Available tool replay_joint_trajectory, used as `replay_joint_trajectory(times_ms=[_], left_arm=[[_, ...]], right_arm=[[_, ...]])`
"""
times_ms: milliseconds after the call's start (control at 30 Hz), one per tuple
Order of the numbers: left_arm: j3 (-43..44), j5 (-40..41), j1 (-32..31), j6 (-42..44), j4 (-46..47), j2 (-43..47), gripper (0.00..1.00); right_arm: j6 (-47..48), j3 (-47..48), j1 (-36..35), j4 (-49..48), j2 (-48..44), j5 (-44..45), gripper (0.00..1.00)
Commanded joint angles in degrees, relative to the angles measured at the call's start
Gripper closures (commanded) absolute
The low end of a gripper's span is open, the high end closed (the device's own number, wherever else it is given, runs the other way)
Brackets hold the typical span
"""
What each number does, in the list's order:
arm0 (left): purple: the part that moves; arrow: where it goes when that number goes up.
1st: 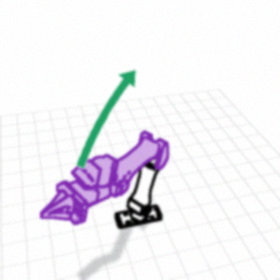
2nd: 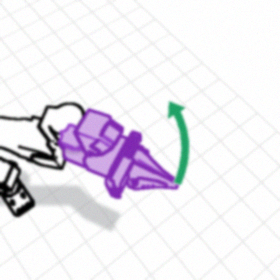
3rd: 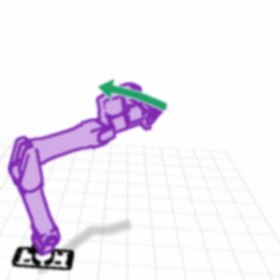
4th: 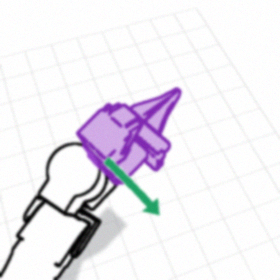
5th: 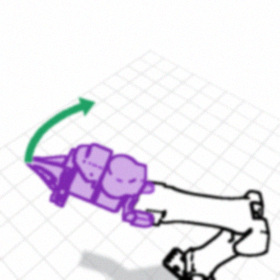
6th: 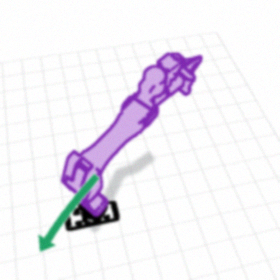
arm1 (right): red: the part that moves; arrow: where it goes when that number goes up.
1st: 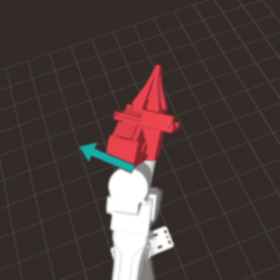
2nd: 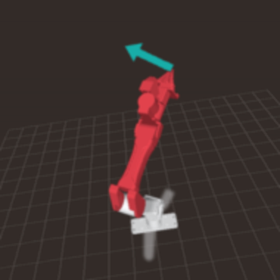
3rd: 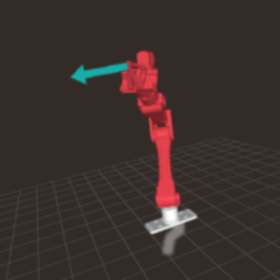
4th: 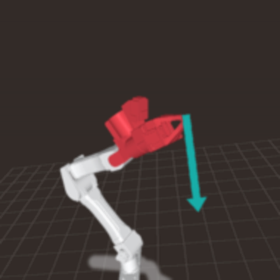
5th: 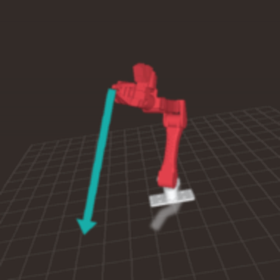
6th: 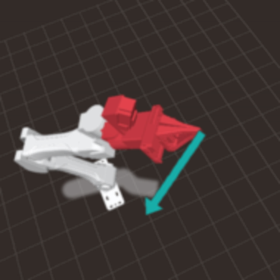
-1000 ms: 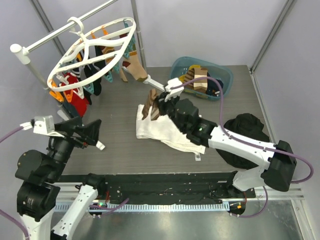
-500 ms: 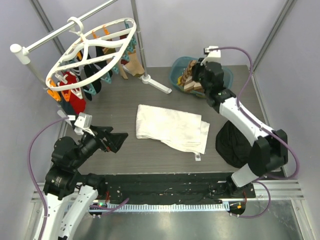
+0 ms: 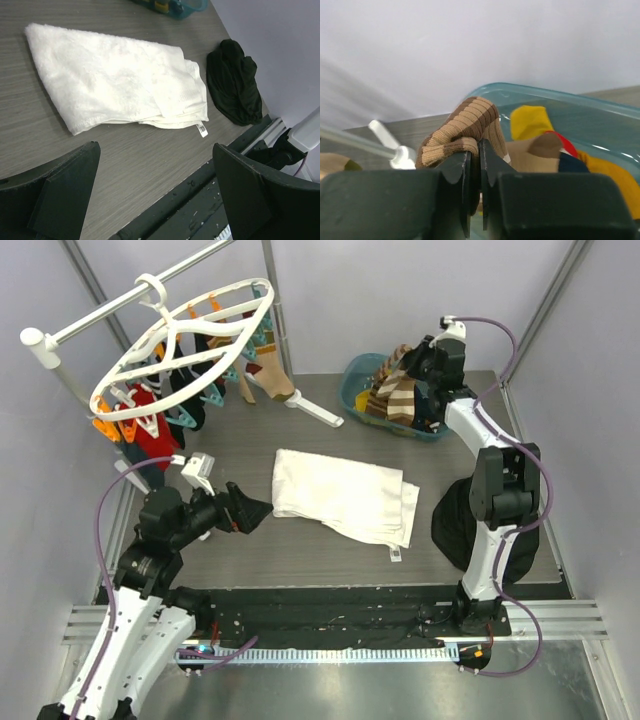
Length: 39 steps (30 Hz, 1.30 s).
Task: Remove the socks clipped to the hanger
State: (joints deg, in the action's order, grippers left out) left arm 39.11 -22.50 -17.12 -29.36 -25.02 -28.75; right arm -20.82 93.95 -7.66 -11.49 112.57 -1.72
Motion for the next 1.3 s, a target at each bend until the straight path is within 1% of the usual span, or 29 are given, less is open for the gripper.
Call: replay_joint_trajectory(times_ms=[0, 100, 133, 200, 233, 300, 333, 400, 433, 467, 500, 600, 633, 700, 733, 767, 833, 867, 900, 933, 967, 1000, 1067, 1100, 1200, 1233, 1267], left_arm=[[0.7, -5.36, 0.16, -0.52, 2.78, -4.54, 0.0], [1.05, -6.15, 0.16, -0.61, 2.78, -5.44, 0.0], [0.97, -5.98, 0.16, -0.61, 2.69, -5.52, 0.0], [0.97, -5.36, 0.16, -0.61, 2.78, -5.26, 0.0], [0.97, -5.01, 0.16, -0.69, 2.69, -5.0, 0.0], [0.88, -5.18, 0.16, -0.61, 2.43, -4.73, 0.0], [0.79, -5.27, 0.16, -0.61, 2.25, -4.56, 0.0], [0.88, -5.36, 0.16, 0.01, 1.64, -4.29, 0.0], [0.96, -5.27, 0.16, 0.1, 1.38, -4.12, 0.0], [0.88, -5.27, 0.16, 0.18, 1.2, -4.03, 0.0], [0.88, -5.1, 0.16, 0.19, 1.11, -3.77, 0.0], [0.88, -5.27, 0.16, 0.27, 1.02, -3.33, 0.0], [0.79, -5.18, 0.16, 0.36, 1.02, -3.24, 0.0], [0.79, -5.36, 0.16, 0.45, 1.28, -2.98, 0.0], [0.7, -5.45, 0.16, 0.45, 1.2, -2.8, 0.0], [0.79, -5.45, 0.16, 0.36, 1.37, -2.8, 0.0], [0.61, -5.54, 0.16, 0.27, 1.55, -2.71, 0.0], [0.61, -5.54, 0.16, 0.1, 1.72, -2.71, 0.0], [0.53, -5.54, 0.16, 0.01, 1.72, -2.45, 0.0], [0.44, -5.45, 0.16, 0.01, 1.72, -2.19, 0.0], [0.44, -5.27, 0.16, -0.08, 1.81, -2.01, 0.0], [0.35, -5.01, 0.16, -0.08, 1.99, -1.49, 0.0], [0.26, -4.31, 0.16, -0.25, 2.07, -0.87, 0.0], [0.35, -4.13, 0.16, -0.43, 2.08, -0.17, 0.0], [0.0, -2.64, 0.16, -0.43, 2.25, 1.24, 0.0], [-0.18, -2.03, 0.16, -0.52, 2.25, 2.37, 0.0], [-0.18, -1.15, 0.16, -0.69, 2.34, 2.91, 0.0]], right_arm=[[-5.28, -0.97, 5.28, -3.64, 5.0, -1.27, 0.85], [-5.99, 1.66, 8.52, 1.01, 7.83, -2.06, 0.71], [-6.07, 2.11, 8.89, 2.33, 8.53, -1.98, 0.64], [-5.55, 2.64, 9.77, 4.8, 8.1, -1.54, 0.58], [-5.29, 2.81, 9.94, 5.33, 7.14, -1.45, 0.49], [-3.1, 3.51, 9.95, 8.22, 5.91, -1.19, 0.38], [-2.65, 3.61, 9.95, 9.63, 4.16, -1.18, 0.29], [-1.25, 2.65, 9.95, 14.37, 1.78, -1.53, 0.21], [-0.81, 2.12, 9.95, 17.08, -1.01, -1.54, 0.11], [-0.45, 1.24, 9.95, 18.33, -2.52, -1.45, 0.04], [0.25, -0.85, 9.95, 19.39, -4.01, -0.84, 0.0], [0.43, -4.03, 9.86, 25.35, -10.69, 1.09, 0.0], [0.25, -4.74, 9.6, 28.68, -12.27, 1.36, 0.0], [0.08, -6.93, 8.9, 31.95, -17.46, 1.1, 0.0], [-0.01, -7.72, 8.2, 35.1, -19.13, -0.47, 0.0], [-0.71, -9.65, 7.84, 36.52, -23.41, -1.44, 0.0], [-3.85, -12.46, 7.66, 38.46, -28.08, -5.82, 0.0], [-4.84, -15.52, 6.09, 38.64, -30.37, -7.5, 0.0], [-5.63, -17.21, 5.64, 38.73, -35.62, -8.9, 0.0], [-5.98, -18.96, 4.86, 38.38, -38.28, -10.92, 0.0], [-5.99, -22.29, 2.93, 38.29, -40.74, -11.46, 0.0], [-5.99, -23.89, 1.87, 37.68, -46.16, -11.82, 0.0], [-5.73, -28.62, -1.02, 36.89, -51.02, -13.22, 0.0], [-5.72, -29.87, -1.39, 36.8, -54.88, -14.1, 0.0], [-6.25, -33.12, -1.74, 37.76, -60.35, -15.86, 0.0], [-6.43, -34.0, -1.74, 37.59, -64.11, -16.3, 0.0], [-6.51, -36.01, -1.74, 37.07, -65.89, -18.13, 0.0]])
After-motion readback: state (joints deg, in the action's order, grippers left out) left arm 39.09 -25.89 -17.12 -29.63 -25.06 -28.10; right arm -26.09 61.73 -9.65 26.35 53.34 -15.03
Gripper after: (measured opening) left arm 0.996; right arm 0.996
